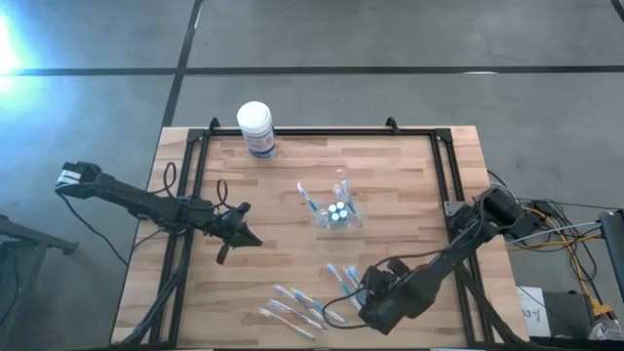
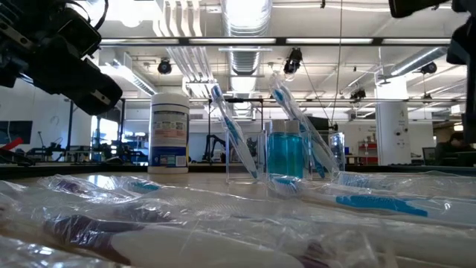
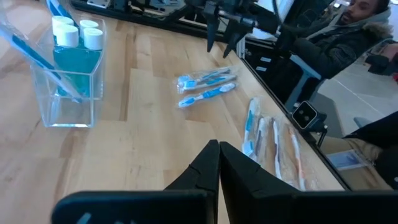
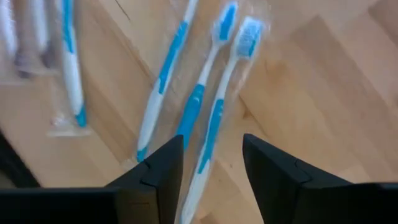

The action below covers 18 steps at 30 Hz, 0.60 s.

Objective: Pick & Place toothbrushing station
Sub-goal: Put the blue toothbrush into the transparent organizer

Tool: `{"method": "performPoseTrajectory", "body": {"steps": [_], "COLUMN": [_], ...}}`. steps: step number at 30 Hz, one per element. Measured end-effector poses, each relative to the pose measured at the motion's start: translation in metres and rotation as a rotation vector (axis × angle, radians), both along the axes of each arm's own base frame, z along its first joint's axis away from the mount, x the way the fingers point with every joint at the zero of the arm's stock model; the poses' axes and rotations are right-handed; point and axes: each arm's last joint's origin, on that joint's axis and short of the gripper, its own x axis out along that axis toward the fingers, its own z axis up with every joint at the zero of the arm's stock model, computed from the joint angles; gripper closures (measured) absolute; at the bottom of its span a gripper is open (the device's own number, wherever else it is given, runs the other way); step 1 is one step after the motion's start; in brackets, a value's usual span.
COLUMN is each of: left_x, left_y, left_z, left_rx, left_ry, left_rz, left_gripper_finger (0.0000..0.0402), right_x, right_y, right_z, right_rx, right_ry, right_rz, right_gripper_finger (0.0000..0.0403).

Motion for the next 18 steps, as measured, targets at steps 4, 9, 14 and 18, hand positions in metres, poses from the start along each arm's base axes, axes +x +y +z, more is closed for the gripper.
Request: {"method": "performPoseTrajectory", "body": {"steps": [4, 9, 14, 18], "left_x": [0.0, 0.0, 0.0, 0.0], "left_y": [0.0, 0.0, 0.0, 0.0], "left_z": [0.0, 0.0, 0.0, 0.0], "left_rx": [0.008, 0.019, 0.021, 0.021], "left_ry": [-0.003, -0.007, -0.006, -0.005], "left_rz": [-0.002, -0.004, -0.004, -0.004], "left_gripper_finger": [0.0386, 0.0385, 0.0388, 0.0392], "right_x": [0.002, 0.003, 0.006, 0.008], "right_y": [0.003, 0.004, 0.006, 0.007], "right_z": [-0.008, -0.015, -0.031, -0.044], "right_rx": [0.014, 0.01, 0.014, 0.018], "right_ry": [0.029, 0.047, 0.092, 0.146], "right_rz": [0.005, 0.001, 0.0, 0.007], "right_gripper_finger": [0.0241, 0.0252, 0.0259, 0.0258]}}
